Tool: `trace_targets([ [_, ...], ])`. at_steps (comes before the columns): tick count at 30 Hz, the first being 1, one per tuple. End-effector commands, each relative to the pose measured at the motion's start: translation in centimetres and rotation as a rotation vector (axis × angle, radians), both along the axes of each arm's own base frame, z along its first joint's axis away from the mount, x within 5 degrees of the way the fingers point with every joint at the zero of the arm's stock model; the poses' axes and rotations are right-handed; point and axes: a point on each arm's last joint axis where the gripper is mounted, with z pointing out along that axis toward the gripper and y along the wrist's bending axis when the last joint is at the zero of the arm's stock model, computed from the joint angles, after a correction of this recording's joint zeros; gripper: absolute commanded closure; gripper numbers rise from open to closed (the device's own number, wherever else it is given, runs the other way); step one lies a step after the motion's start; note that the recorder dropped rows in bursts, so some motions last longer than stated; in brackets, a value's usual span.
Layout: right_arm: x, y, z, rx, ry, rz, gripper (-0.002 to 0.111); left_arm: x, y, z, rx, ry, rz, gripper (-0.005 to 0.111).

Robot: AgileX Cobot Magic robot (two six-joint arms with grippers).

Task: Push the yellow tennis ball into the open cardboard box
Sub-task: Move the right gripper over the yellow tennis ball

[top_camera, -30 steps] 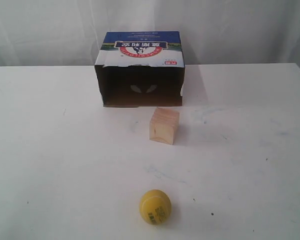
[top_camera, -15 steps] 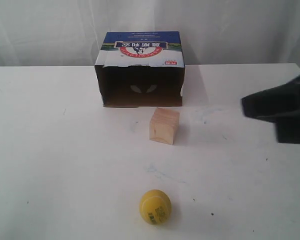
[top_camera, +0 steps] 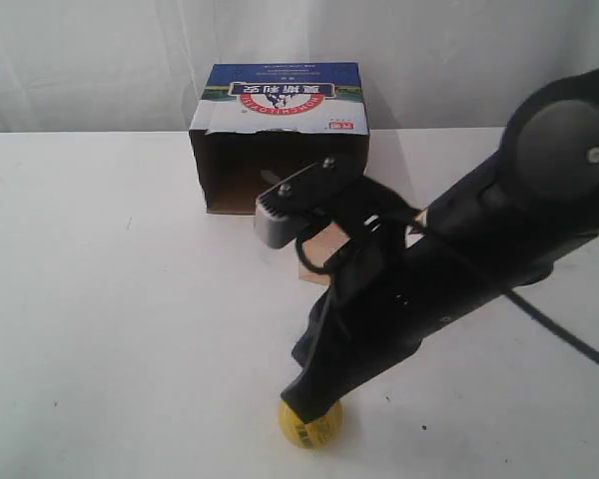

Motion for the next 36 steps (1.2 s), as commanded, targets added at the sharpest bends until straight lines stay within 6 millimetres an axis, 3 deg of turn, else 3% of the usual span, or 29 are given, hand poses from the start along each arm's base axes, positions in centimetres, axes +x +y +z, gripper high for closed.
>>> trace_targets([
  [1, 0.3, 1.3, -1.2, -0.015, 0.008, 0.013, 0.108, -0.2, 0.0, -0.4, 0.005, 0.033, -0.010, 0.107],
  [15, 0.9, 2.7, -4.4, -0.087, 0.057, 0.034, 0.108, -0.2, 0.0, -0.4, 0.005, 0.033, -0.010, 0.107],
  [36, 1.3, 2.2, -5.1, -0.160, 0.028, 0.029, 0.108, -0.2, 0.0, -0.4, 0.005, 0.033, -0.010, 0.107],
])
